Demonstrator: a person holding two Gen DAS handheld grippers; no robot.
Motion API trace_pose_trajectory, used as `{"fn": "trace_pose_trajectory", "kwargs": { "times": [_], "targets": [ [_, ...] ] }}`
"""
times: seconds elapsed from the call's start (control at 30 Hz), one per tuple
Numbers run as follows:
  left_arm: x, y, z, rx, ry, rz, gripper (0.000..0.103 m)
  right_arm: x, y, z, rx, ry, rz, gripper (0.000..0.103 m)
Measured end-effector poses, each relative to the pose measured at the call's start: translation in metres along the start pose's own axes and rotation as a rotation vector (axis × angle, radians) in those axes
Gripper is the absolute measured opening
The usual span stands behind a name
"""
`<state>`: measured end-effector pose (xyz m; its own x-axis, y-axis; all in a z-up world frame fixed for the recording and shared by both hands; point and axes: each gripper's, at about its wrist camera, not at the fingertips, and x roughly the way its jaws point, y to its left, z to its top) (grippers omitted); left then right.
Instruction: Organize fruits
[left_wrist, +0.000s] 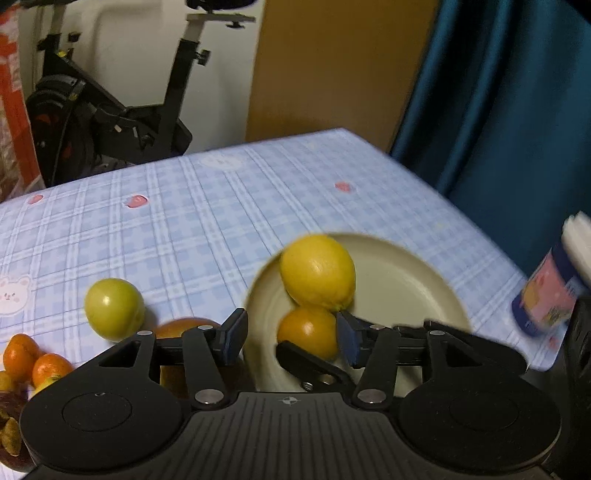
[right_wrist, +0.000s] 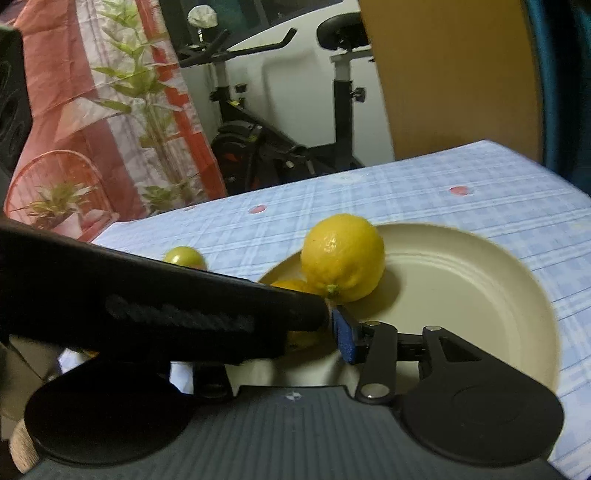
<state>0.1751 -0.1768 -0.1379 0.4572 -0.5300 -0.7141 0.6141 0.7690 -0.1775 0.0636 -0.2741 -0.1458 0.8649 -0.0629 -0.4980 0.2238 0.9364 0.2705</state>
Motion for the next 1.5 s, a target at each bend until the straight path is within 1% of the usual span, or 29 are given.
{"fn": "trace_pose_trajectory", "kwargs": {
  "times": [0.1,0.23,0.33,0.4,0.5,0.6,0.77,0.87,0.97,1.03,1.1,1.17,1.2,1.33,1.5],
  "targets": [
    [-0.016,0.019,0.006,-0.064,-0.047,-0.001,0.056,-0.007,0.002,0.0,-0.014,-0.03,-0.013,0.052],
    [-0.034,0.048,0.013,-0.144,-0.1,0.039,0.056,-0.02,0.008,0.001,-0.044,-0.11,-0.008,0.052],
    [-0.038,0.065,0.014,-0.187,-0.099,0.065,0.056,-0.028,0.015,0.0,-0.081,-0.165,0.031,0.053],
    [-0.038,0.071,0.011,-0.191,-0.089,0.069,0.056,-0.029,0.023,-0.001,-0.126,-0.173,0.062,0.054],
    [-0.036,0.07,0.007,-0.172,-0.072,0.064,0.056,-0.024,0.036,-0.005,-0.199,-0.158,0.096,0.054],
    [-0.031,0.067,0.003,-0.149,-0.051,0.06,0.056,-0.015,0.043,-0.007,-0.211,-0.122,0.141,0.054],
    [-0.019,0.065,-0.003,-0.131,-0.006,0.06,0.056,-0.011,0.052,-0.011,-0.253,-0.107,0.156,0.054],
    [-0.018,0.067,-0.006,-0.146,-0.003,0.042,0.056,-0.006,0.06,-0.012,-0.31,-0.071,0.152,0.054],
    [-0.017,0.066,-0.011,-0.135,0.002,0.021,0.056,0.0,0.065,-0.009,-0.35,-0.044,0.145,0.055],
    [-0.016,0.066,-0.013,-0.128,-0.003,0.017,0.056,0.006,0.068,-0.007,-0.378,-0.016,0.141,0.059],
    [-0.015,0.066,-0.013,-0.133,-0.001,0.008,0.056,0.01,0.073,-0.007,-0.431,0.005,0.135,0.061],
    [-0.014,0.065,-0.012,-0.139,0.001,0.001,0.056,0.017,0.078,-0.008,-0.486,0.027,0.116,0.065],
    [-0.014,0.064,-0.012,-0.14,-0.001,0.0,0.056,0.021,0.08,-0.009,-0.503,0.038,0.11,0.066],
    [-0.015,0.065,-0.014,-0.153,-0.009,-0.006,0.056,0.033,0.085,-0.013,-0.546,0.058,0.087,0.069],
    [-0.016,0.068,-0.016,-0.165,-0.01,-0.019,0.056,0.04,0.085,-0.012,-0.543,0.066,0.093,0.069]
  ]
}}
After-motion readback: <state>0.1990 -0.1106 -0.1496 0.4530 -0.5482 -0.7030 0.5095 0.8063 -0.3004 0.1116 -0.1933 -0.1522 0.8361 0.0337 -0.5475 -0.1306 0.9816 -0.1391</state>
